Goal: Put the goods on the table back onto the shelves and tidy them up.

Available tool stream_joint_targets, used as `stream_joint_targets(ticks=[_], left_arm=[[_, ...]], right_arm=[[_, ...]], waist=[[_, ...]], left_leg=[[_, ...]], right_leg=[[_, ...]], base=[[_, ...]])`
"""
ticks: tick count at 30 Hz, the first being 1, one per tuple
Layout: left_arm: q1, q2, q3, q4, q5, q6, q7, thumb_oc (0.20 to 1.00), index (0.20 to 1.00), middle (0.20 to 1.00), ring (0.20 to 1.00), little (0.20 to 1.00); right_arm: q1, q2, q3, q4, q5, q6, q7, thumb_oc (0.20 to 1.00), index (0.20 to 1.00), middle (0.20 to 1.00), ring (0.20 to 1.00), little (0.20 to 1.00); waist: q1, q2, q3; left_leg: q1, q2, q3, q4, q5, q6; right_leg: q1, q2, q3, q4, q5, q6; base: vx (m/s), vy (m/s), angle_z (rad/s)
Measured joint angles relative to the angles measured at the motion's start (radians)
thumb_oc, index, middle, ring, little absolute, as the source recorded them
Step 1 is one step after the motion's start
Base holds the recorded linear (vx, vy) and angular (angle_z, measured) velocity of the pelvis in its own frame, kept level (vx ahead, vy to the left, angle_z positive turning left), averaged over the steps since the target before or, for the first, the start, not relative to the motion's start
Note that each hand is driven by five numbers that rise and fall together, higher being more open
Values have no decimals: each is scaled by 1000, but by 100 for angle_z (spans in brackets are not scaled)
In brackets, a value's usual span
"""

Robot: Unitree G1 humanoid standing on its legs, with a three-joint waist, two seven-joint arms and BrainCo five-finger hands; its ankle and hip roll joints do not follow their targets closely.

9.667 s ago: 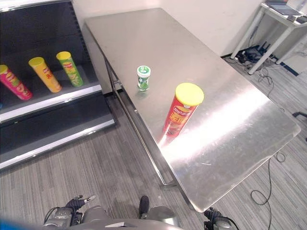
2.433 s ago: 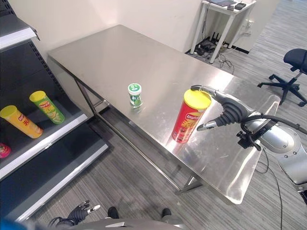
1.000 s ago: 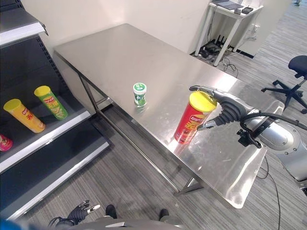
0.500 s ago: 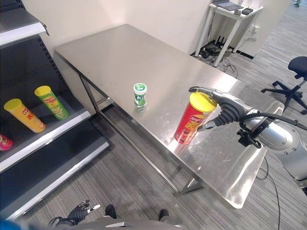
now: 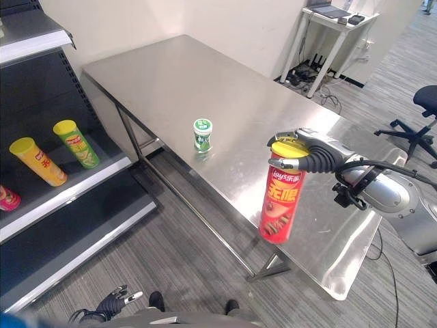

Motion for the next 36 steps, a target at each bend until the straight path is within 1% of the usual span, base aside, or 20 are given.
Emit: stream_joint_targets(ticks=[12, 15, 17, 18, 23, 27, 31, 36], left_arm=[[-1, 0, 0, 0, 0, 0, 1, 1000, 1000, 1000, 1000, 1000], [0, 0, 0, 0, 0, 0, 4, 1000, 1000, 1000, 1000, 1000], [-1, 0, 0, 0, 0, 0, 5, 1000, 1000, 1000, 1000, 1000], [-1, 1, 1, 0, 0, 0, 9, 1000, 1000, 1000, 1000, 1000], [-1, 4, 4, 0, 0, 0, 31, 1000, 1000, 1000, 1000, 1000], [0, 5, 15, 0, 0, 0, 40, 1000, 1000, 1000, 1000, 1000], [1, 6, 39, 1, 0, 0, 42, 1000, 1000, 1000, 1000, 1000], [8, 15, 40, 2, 0, -1, 43, 1000, 1000, 1000, 1000, 1000]], right_arm=[[10, 0, -12, 2, -1, 0, -8, 200, 200, 200, 200, 200], [9, 10, -54, 16, -4, -1, -27, 200, 200, 200, 200, 200], [7, 11, -89, 32, -10, -2, -55, 200, 200, 200, 200, 200], [2, 11, -135, 40, -34, -2, -90, 200, 200, 200, 200, 200], [-15, 11, -239, 38, -85, -10, -193, 200, 200, 200, 200, 200], [-76, 11, -243, 38, -153, -12, -251, 200, 200, 200, 200, 200], [-135, 11, -241, 36, -181, -13, -288, 200, 200, 200, 200, 200], [-205, 7, -195, 33, -198, -14, -289, 200, 200, 200, 200, 200]], waist=[[-1, -4, 0], [-1, -5, 0], [0, -5, 0], [0, -5, 0], [0, -5, -1], [1, -4, -2], [1, -4, -3], [8, -2, -3]], left_leg=[[0, 0, 0, 0, 0, 0], [-1, 0, 0, 0, 0, 0], [-1, 0, 0, 0, 0, 0], [0, 0, 0, 0, 0, 0], [0, 0, -1, 0, 0, 0], [1, 0, -2, 0, 1, 1], [0, 0, -15, 0, 3, 1], [0, 0, -25, 0, 6, 1]], right_leg=[[0, 0, 0, 0, 0, 0], [0, 0, 0, 0, 0, 0], [0, 0, 0, 0, 0, 0], [0, 0, 0, 0, 0, 0], [1, 0, 0, 0, -1, 0], [2, 0, -1, 0, 0, 0], [9, 1, -13, 0, -1, 0], [16, 2, -24, 0, -3, -3]], base=[[0, 0, 0], [0, 0, 0], [0, 0, 0], [0, 0, 0], [0, 0, 0], [0, -6, 1], [1, -25, 8], [-6, -28, 7]])
